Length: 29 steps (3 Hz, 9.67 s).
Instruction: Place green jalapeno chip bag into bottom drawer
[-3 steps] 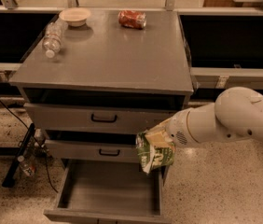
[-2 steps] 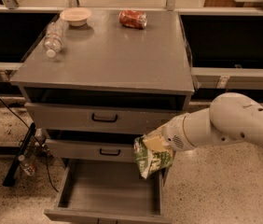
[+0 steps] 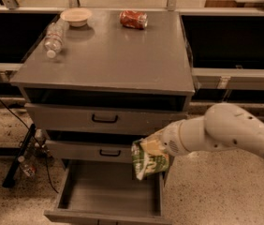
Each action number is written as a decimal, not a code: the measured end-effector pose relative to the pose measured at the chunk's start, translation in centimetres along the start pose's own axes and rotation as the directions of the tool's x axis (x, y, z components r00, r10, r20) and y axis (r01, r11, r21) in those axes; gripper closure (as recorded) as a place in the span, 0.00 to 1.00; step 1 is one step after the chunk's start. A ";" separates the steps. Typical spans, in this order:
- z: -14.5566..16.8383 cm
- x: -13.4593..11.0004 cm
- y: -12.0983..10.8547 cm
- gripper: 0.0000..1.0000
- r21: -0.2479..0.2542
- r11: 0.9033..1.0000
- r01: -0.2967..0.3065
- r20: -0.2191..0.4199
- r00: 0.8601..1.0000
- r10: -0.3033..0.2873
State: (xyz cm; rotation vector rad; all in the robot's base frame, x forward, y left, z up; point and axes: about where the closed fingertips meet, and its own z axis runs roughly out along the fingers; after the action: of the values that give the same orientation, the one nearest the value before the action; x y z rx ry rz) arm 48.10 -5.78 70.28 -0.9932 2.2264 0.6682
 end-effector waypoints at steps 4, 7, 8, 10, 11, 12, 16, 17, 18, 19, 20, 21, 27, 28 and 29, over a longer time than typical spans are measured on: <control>13.0 5.5 -1.4 1.00 -0.159 0.977 -0.142 0.035 0.988 0.149; 20.9 9.7 -1.9 1.00 -0.274 0.935 -0.225 -0.009 0.973 0.231; 23.7 10.5 -2.8 1.00 -0.302 0.920 -0.250 -0.017 0.966 0.257; 28.3 13.1 -4.0 1.00 -0.349 0.880 -0.321 -0.080 0.946 0.313; 28.5 13.4 -3.9 1.00 -0.353 0.877 -0.327 -0.081 0.944 0.320; 29.2 14.6 -3.6 1.00 -0.363 0.864 -0.347 -0.082 0.936 0.342; 35.1 20.5 -4.6 1.00 -0.422 0.771 -0.477 -0.121 0.872 0.474; 35.1 20.6 -4.6 1.00 -0.422 0.771 -0.477 -0.121 0.872 0.474; 36.0 21.0 -4.5 1.00 -0.456 0.749 -0.481 -0.110 0.866 0.489; 37.6 22.2 -5.1 1.00 -0.500 0.725 -0.473 -0.070 0.857 0.511; 37.9 22.5 -5.0 1.00 -0.499 0.722 -0.479 -0.078 0.855 0.513; 39.0 24.2 -4.8 1.00 -0.495 0.708 -0.504 -0.111 0.844 0.524; 43.4 25.1 -6.1 1.00 -0.483 0.690 -0.539 -0.105 0.818 0.565; 43.5 25.0 -5.9 1.00 -0.452 0.709 -0.541 -0.114 0.823 0.556; 44.3 25.1 -5.8 1.00 -0.347 0.754 -0.558 -0.107 0.822 0.559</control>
Offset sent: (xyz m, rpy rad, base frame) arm 0.0437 0.0347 -0.0874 0.1062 0.0848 -0.0190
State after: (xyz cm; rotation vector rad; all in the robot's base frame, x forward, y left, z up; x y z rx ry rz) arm 53.30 7.59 21.06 -0.4500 2.4579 1.3926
